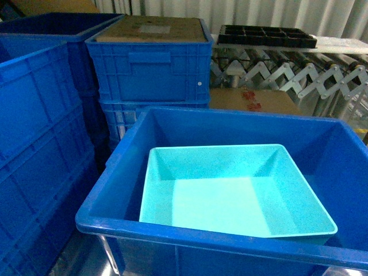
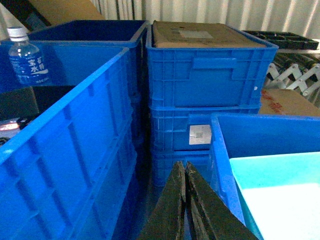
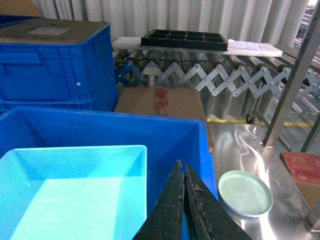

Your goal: Stack blue boxes stably on right

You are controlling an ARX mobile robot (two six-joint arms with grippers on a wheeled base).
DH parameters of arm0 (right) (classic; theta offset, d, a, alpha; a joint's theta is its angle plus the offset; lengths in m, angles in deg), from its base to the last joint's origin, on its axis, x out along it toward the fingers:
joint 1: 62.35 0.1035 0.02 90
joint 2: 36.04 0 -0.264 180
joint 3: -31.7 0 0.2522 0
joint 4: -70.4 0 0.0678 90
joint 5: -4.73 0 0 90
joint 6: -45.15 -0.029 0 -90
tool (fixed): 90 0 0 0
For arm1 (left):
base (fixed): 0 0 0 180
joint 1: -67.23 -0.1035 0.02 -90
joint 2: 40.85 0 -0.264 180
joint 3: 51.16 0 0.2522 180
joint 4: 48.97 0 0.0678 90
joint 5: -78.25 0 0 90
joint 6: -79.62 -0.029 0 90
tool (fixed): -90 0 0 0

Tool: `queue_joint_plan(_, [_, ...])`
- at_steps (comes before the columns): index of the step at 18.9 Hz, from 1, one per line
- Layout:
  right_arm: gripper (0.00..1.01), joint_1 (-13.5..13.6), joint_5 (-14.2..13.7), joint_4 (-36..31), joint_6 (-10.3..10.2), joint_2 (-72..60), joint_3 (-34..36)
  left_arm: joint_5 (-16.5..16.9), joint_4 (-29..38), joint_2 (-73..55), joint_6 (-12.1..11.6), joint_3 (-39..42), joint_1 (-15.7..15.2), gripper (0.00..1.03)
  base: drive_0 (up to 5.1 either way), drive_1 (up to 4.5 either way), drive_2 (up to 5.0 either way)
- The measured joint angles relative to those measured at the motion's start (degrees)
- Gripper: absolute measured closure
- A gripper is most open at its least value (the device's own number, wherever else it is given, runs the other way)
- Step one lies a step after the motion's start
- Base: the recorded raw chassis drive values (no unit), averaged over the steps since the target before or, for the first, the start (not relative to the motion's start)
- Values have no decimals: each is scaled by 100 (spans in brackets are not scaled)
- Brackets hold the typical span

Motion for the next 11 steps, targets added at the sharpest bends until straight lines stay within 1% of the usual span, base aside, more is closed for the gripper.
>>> queue_joint_plan(1, [99,0,0,243,0,319,118,184,-225,323,0,133,-184,101,0,0,0])
queue_joint_plan(2, [99,0,0,306,0,409,146,323,-295,415,0,175,-275,101,0,0,0])
queue_joint_plan(3, [99,0,0,363,0,501,177,372,-358,505,0,216,-341,101,0,0,0])
queue_joint_plan(8, [99,-2,-2,645,0,887,271,391,-616,874,4,343,-446,101,0,0,0])
queue_joint_plan(9, [99,0,-2,798,0,1073,302,404,-741,1080,4,393,-448,101,0,0,0])
queue_joint_plan(11, [99,0,0,1316,0,1735,407,431,-1255,1744,4,516,-426,101,0,0,0])
